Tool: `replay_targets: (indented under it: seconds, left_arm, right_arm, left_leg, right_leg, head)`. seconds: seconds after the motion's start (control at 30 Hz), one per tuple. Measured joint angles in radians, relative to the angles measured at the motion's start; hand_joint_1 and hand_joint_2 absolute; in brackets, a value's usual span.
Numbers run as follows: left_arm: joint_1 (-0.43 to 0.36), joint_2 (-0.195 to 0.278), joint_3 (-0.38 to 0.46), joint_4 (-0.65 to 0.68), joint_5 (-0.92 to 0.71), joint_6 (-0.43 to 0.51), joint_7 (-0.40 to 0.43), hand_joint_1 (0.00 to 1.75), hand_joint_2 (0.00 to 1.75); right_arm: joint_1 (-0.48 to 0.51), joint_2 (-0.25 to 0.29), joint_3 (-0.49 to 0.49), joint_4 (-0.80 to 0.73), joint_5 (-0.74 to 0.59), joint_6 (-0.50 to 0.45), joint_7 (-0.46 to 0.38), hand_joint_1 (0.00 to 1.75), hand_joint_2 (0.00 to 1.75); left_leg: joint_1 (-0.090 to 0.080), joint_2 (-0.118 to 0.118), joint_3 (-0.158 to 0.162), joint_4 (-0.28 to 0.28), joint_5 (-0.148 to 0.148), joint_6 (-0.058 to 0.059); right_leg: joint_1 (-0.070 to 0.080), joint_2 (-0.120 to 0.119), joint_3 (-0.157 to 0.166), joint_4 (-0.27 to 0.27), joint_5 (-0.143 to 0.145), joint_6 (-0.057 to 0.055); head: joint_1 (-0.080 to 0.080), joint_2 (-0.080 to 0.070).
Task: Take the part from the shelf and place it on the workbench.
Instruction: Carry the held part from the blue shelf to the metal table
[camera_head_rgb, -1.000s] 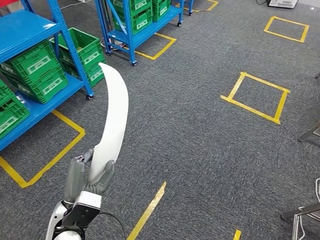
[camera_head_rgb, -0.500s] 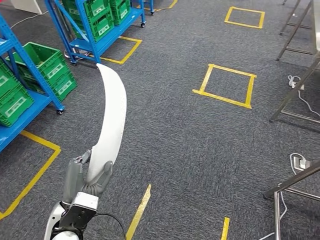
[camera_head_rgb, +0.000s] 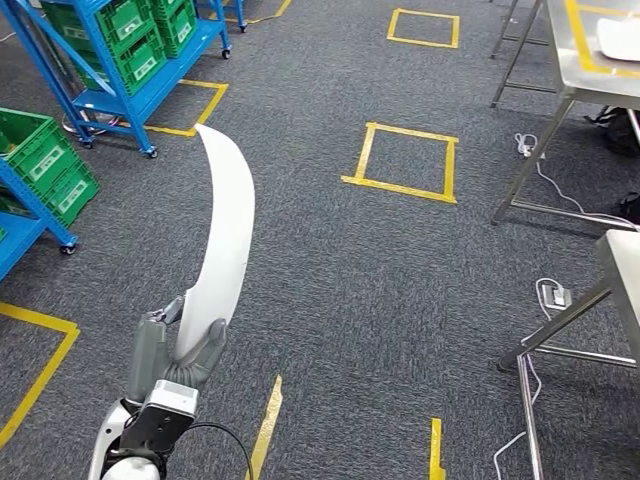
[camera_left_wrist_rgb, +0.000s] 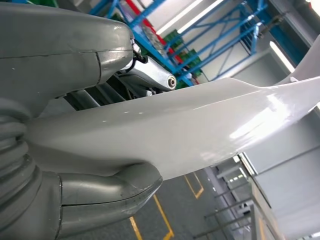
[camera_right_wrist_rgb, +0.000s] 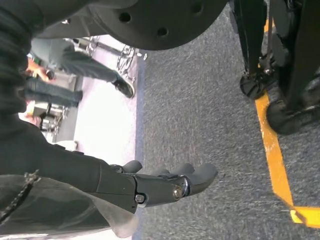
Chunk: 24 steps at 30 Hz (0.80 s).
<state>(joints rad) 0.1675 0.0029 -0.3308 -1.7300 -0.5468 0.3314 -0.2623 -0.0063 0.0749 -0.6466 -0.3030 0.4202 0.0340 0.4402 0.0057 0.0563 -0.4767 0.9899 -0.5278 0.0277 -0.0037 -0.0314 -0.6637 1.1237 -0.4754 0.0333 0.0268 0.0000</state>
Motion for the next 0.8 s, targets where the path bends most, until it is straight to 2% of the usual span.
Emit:
replay_targets:
  seconds: [0.07,0.1,0.17,0.23,0.3,0.37,0.4,0.43,0.47,0.5,0.53,0.6,0.63,0.67,0.7,0.73,0.8]
  left_arm:
    - [0.0,0.0,0.002,0.0,-0.001,-0.005,0.0,1.75,1.75]
    - [0.0,0.0,0.002,0.0,-0.001,-0.007,0.0,1.75,1.75]
    - [-0.002,0.0,0.003,0.0,-0.002,-0.011,0.001,1.75,1.75]
    - [-0.004,0.0,0.003,0.0,-0.005,-0.011,0.001,1.75,1.75]
    - [-0.005,0.001,0.004,-0.001,-0.009,-0.011,0.001,1.75,1.75]
    - [-0.004,0.002,0.006,-0.001,-0.011,-0.011,0.001,1.75,1.75]
    - [-0.004,0.003,0.007,-0.001,-0.012,-0.012,0.001,1.75,1.75]
    - [-0.004,0.003,0.008,-0.001,-0.012,-0.012,0.001,1.75,1.75]
    - [-0.005,0.003,0.009,-0.001,-0.013,-0.012,0.001,1.75,1.75]
    - [-0.005,0.003,0.01,-0.001,-0.014,-0.013,0.001,1.75,1.75]
    - [-0.006,0.004,0.01,-0.001,-0.015,-0.014,0.001,1.75,1.75]
    - [-0.008,0.004,0.011,-0.001,-0.018,-0.016,0.001,1.75,1.75]
    - [-0.01,0.004,0.012,-0.001,-0.019,-0.018,0.002,1.75,1.75]
    - [-0.013,0.004,0.013,-0.001,-0.021,-0.02,0.002,1.75,1.75]
    - [-0.017,0.003,0.014,-0.001,-0.022,-0.023,0.002,1.75,1.75]
    - [-0.022,0.002,0.015,-0.001,-0.024,-0.026,0.002,1.75,1.75]
    - [-0.027,0.0,0.017,-0.001,-0.027,-0.031,0.002,1.75,1.75]
  right_arm:
    - [-0.004,0.0,-0.006,-0.001,0.002,0.002,0.0,0.0,1.75]
    - [-0.006,0.0,-0.009,-0.001,0.003,0.003,-0.001,0.0,1.75]
    - [-0.006,0.001,-0.014,-0.001,0.005,0.004,-0.002,0.0,1.75]
    - [-0.005,0.001,-0.018,-0.002,0.008,0.004,-0.002,0.0,1.75]
    - [-0.007,0.001,-0.024,-0.003,0.013,0.004,-0.002,0.0,1.75]
    - [-0.008,0.001,-0.03,-0.003,0.018,0.004,-0.004,0.0,1.75]
    - [-0.008,0.001,-0.033,-0.003,0.02,0.004,-0.005,0.0,1.75]
    - [-0.007,0.001,-0.035,-0.003,0.022,0.004,-0.006,0.0,1.75]
    - [-0.006,0.001,-0.037,-0.003,0.023,0.004,-0.006,0.0,1.75]
    - [-0.006,0.001,-0.039,-0.003,0.024,0.004,-0.006,0.0,1.75]
    - [-0.006,0.002,-0.039,-0.003,0.025,0.005,-0.006,0.0,1.75]
    - [-0.007,0.004,-0.041,-0.004,0.028,0.005,-0.006,0.0,1.75]
    - [-0.006,0.004,-0.043,-0.004,0.03,0.005,-0.006,0.0,1.75]
    - [-0.004,0.004,-0.045,-0.004,0.032,0.005,-0.006,0.0,1.75]
    - [-0.001,0.004,-0.048,-0.004,0.034,0.005,-0.006,0.0,1.75]
    - [0.001,0.005,-0.052,-0.004,0.035,0.005,-0.006,0.0,1.75]
    - [0.002,0.005,-0.057,-0.005,0.036,0.005,-0.003,0.0,1.75]
  left_leg:
    - [-0.005,0.021,0.012,0.0,-0.012,-0.01]
    - [-0.008,0.031,0.016,0.002,-0.016,-0.016]
    - [-0.011,0.042,0.022,0.008,-0.022,-0.027]
    - [-0.007,0.014,0.012,0.049,-0.038,-0.035]
    - [-0.003,-0.029,-0.042,0.154,-0.084,-0.04]
    - [-0.002,-0.045,-0.112,0.266,-0.135,-0.042]
    - [-0.002,-0.047,-0.133,0.29,-0.138,-0.041]
    - [-0.003,-0.048,-0.139,0.28,-0.119,-0.039]
    - [-0.003,-0.053,-0.13,0.237,-0.08,-0.035]
    - [-0.004,-0.068,-0.112,0.175,-0.03,-0.03]
    - [-0.004,-0.088,-0.096,0.116,0.001,-0.025]
    - [-0.006,-0.123,-0.079,0.044,0.021,-0.016]
    - [-0.007,-0.126,-0.078,0.035,0.014,-0.014]
    - [-0.006,-0.119,-0.074,0.028,0.019,-0.011]
    - [-0.004,-0.108,-0.068,0.022,0.028,-0.008]
    - [-0.002,-0.098,-0.063,0.017,0.032,-0.004]
    - [0.0,-0.074,-0.057,0.009,0.035,0.003]
  right_leg:
    - [0.011,-0.045,0.039,-0.094,0.021,-0.013]
    - [0.016,-0.055,0.043,-0.106,0.016,-0.022]
    - [0.015,-0.036,0.05,-0.109,0.021,-0.038]
    - [0.01,-0.011,0.059,-0.113,0.022,-0.047]
    - [0.008,0.014,0.066,-0.114,0.019,-0.054]
    - [0.011,0.04,0.069,-0.114,0.015,-0.059]
    - [0.012,0.054,0.072,-0.114,0.014,-0.061]
    - [0.013,0.068,0.076,-0.114,0.012,-0.062]
    - [0.014,0.081,0.08,-0.113,0.011,-0.062]
    - [0.014,0.094,0.083,-0.113,0.009,-0.061]
    - [0.014,0.106,0.085,-0.112,0.009,-0.059]
    - [0.012,0.127,0.079,-0.107,0.007,-0.05]
    - [0.011,0.137,0.075,-0.106,0.005,-0.045]
    - [0.011,0.146,0.07,-0.106,0.003,-0.038]
    - [0.011,0.145,0.068,-0.103,-0.001,-0.034]
    - [0.013,0.129,0.059,-0.087,-0.014,-0.029]
    - [0.011,0.079,0.016,0.0,-0.068,-0.019]
  head:
    - [0.0,0.0]
    - [-0.001,0.0]
    - [-0.004,0.0]
    - [-0.007,0.0]
    - [-0.012,0.0]
    - [-0.014,0.0]
    - [-0.014,0.0]
    - [-0.014,0.0]
    - [-0.014,0.0]
    - [-0.014,0.0]
    - [-0.013,0.0]
    - [-0.014,0.0]
    - [-0.015,0.0]
    - [-0.016,0.0]
    - [-0.016,0.0]
    - [-0.013,0.0]
    - [-0.008,0.0]
